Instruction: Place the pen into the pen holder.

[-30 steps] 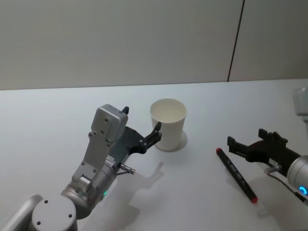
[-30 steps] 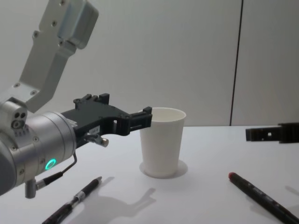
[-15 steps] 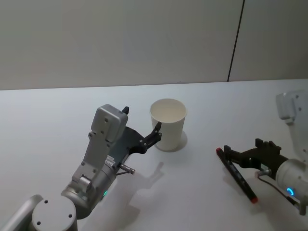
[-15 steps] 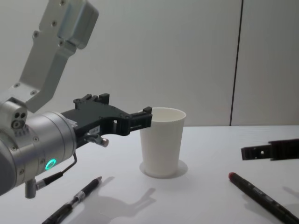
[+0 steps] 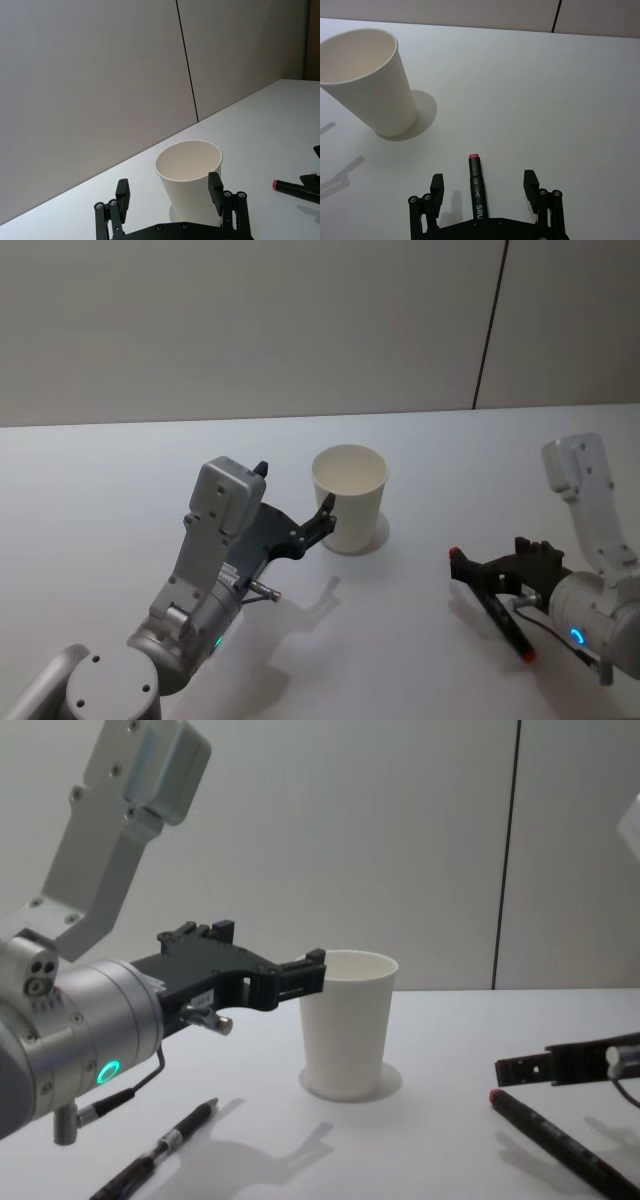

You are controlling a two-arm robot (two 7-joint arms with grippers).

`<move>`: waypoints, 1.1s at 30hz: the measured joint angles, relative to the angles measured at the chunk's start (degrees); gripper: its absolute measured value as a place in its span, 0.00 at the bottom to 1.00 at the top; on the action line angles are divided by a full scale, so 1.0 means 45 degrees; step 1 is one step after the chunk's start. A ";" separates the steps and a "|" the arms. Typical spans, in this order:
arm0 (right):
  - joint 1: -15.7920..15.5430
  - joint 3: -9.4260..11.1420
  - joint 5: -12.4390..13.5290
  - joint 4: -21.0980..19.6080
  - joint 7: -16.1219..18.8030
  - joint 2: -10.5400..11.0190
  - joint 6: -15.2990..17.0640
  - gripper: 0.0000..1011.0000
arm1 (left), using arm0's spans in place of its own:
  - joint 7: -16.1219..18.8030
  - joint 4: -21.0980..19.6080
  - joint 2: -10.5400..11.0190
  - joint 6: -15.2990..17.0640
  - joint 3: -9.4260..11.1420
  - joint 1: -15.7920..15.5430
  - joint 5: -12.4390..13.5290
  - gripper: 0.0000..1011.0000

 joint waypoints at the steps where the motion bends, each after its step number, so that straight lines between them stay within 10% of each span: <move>1: 0.0022 -0.0009 -0.0019 0.0034 0.0010 -0.0020 0.0012 0.99 | 0.0000 0.0000 0.0000 0.0000 0.0000 0.0000 0.0000 0.99; 21: 0.0509 -0.0174 -0.0582 0.0977 0.0502 -0.0392 0.0317 0.98 | 0.0000 0.0000 0.0000 0.0000 0.0000 0.0000 0.0000 0.99; 33: 0.0610 -0.0223 -0.0829 0.1304 0.0635 -0.0514 0.0437 0.68 | 0.0000 0.0000 0.0000 0.0000 0.0000 0.0000 0.0000 0.99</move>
